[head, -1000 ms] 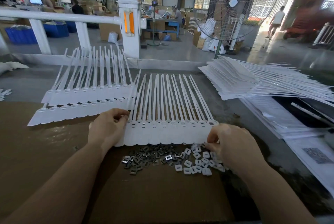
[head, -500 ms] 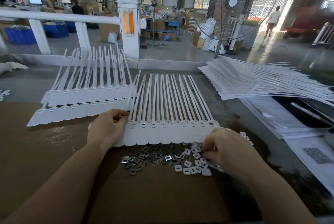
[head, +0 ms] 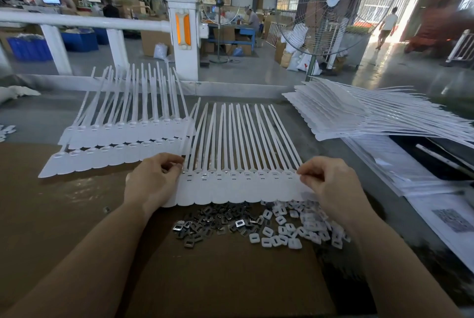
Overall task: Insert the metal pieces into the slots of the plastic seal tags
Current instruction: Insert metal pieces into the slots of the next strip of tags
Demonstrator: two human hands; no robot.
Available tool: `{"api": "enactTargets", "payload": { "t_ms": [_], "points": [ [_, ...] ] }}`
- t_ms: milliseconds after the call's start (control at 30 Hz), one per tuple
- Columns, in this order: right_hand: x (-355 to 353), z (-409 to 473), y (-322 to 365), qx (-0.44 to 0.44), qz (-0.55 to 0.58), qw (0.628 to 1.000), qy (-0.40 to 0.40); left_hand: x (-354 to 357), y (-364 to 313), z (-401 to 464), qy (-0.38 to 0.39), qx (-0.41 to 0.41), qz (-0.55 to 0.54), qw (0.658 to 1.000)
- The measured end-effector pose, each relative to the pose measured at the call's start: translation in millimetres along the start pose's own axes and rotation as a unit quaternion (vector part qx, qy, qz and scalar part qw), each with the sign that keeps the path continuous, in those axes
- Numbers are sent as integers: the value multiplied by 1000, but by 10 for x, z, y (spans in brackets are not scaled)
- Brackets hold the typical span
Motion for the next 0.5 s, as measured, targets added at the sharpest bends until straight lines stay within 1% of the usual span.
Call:
{"api": "enactTargets", "payload": {
  "t_ms": [100,200,500],
  "points": [
    [-41,111,-92,20,-6,1000,-23,5,6,-1,2,-3,4,1000],
    [-51,195,-136,33,-28,999,-24,8,5,-3,7,-3,4,1000],
    [23,316,-201,50,-56,997,24,11,1,10,12,3,7,1000]
  ]
}}
Point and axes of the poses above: each hand's wrist, its own z-axis towards the middle knuckle, its own x-axis out of the palm, y = z × x, the point moved 7 cm from there along z, towards the middle knuckle, and after that the axes turned 10 degrees about y, right-handed, at the moved point
